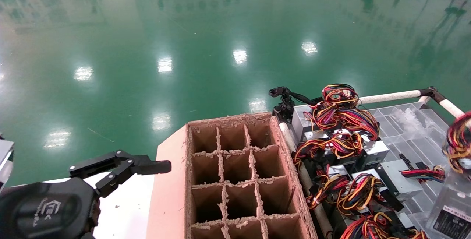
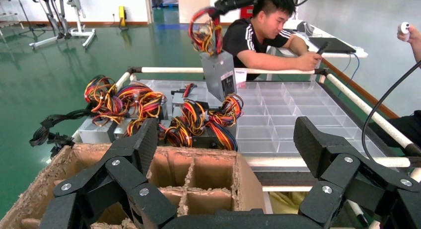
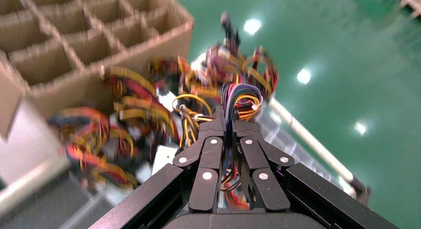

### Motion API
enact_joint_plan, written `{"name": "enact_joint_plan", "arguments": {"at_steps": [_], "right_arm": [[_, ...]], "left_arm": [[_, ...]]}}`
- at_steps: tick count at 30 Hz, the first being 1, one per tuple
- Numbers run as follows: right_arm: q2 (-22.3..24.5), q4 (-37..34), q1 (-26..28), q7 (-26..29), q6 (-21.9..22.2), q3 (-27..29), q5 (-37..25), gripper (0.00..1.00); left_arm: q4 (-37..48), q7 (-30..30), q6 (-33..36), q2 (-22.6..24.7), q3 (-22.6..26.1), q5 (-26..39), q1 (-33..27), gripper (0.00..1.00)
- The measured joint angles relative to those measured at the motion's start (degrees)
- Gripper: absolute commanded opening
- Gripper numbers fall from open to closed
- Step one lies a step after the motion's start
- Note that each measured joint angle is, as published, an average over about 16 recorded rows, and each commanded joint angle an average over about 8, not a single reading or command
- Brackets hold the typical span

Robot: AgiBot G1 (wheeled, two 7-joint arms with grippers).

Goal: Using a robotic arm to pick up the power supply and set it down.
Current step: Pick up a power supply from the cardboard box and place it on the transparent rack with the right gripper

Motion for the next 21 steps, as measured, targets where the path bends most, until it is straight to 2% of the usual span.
{"name": "enact_joint_plan", "arguments": {"at_steps": [10, 21], "right_arm": [[-0.9, 0.6, 0.4, -1.7, -0.1, -3.9, -5.3, 0.00], [-5.1, -2.2, 0.1, -3.6, -0.3, -9.4, -4.5, 0.00]], "left_arm": [[0.0, 0.0, 0.0, 0.0, 0.0, 0.0, 0.0, 1.00], [0.0, 0.0, 0.0, 0.0, 0.1, 0.0, 0.0, 1.00]]}}
